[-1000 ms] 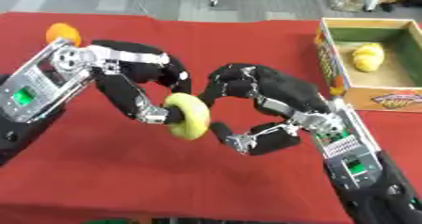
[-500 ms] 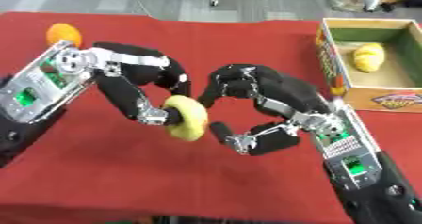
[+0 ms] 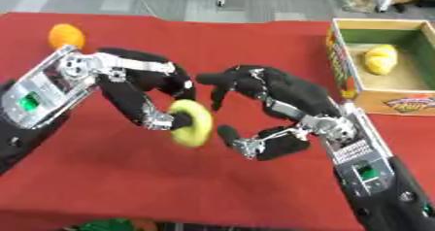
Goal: Pick up the objects with one hand, pass them to the other hand, and then place them into the box on the other side of the table.
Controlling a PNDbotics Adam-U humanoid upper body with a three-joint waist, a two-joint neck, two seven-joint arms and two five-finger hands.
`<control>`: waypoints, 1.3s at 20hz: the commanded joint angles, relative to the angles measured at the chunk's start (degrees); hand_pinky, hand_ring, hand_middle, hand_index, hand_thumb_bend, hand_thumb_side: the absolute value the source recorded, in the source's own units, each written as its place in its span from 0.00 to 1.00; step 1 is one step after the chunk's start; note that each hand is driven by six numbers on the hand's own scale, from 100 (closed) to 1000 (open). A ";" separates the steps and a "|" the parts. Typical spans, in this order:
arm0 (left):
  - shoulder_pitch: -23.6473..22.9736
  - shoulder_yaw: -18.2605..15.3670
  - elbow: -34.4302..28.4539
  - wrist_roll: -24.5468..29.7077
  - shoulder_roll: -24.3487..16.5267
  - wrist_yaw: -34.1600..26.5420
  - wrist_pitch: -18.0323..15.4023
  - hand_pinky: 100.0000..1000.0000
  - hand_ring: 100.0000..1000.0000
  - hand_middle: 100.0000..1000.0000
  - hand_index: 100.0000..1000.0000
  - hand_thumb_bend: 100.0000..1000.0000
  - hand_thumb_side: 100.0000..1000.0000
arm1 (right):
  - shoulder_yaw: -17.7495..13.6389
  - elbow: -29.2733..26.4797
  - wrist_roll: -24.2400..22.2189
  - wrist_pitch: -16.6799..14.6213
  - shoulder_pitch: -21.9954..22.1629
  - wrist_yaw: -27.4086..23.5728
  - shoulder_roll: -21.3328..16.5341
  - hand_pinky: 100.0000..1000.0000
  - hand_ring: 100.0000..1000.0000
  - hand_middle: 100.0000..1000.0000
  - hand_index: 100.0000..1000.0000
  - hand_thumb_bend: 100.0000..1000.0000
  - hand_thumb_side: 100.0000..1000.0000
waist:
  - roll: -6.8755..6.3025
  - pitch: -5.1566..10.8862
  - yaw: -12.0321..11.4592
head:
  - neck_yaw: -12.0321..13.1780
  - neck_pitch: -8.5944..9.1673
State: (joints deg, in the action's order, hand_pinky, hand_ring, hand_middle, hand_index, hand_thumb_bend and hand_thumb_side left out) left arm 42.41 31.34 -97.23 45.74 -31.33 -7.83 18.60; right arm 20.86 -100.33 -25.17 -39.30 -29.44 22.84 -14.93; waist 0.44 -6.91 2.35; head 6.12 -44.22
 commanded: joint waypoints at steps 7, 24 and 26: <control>0.87 -0.33 -0.72 0.87 -0.53 -0.57 0.51 0.76 0.58 0.43 0.53 0.07 0.20 | -0.18 -1.32 0.42 -0.01 -1.01 0.07 -0.66 0.78 0.65 0.52 1.00 0.00 0.15 | -0.36 0.66 0.00 | 0.18 0.10; 2.52 -1.42 -3.76 0.17 1.22 -4.45 2.92 0.78 0.58 0.43 0.53 0.05 0.22 | 0.25 -0.97 -2.09 -0.62 -1.11 -0.58 -0.79 0.78 0.66 0.52 0.97 0.00 0.14 | -0.26 0.71 -0.04 | 0.37 0.10; 2.62 -1.50 -4.07 0.06 1.38 -4.82 3.22 0.78 0.58 0.43 0.53 0.05 0.22 | 0.21 -0.97 -2.27 -0.68 -1.12 -0.67 -0.75 0.78 0.66 0.52 0.96 0.00 0.14 | -0.25 0.69 -0.02 | 0.42 0.10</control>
State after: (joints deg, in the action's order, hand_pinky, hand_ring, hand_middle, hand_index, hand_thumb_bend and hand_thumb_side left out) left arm 43.49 31.04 -99.74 45.29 -30.00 -11.79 20.89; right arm 21.21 -100.34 -26.85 -39.66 -29.71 22.39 -14.94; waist 0.44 -6.91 2.32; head 6.44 -44.22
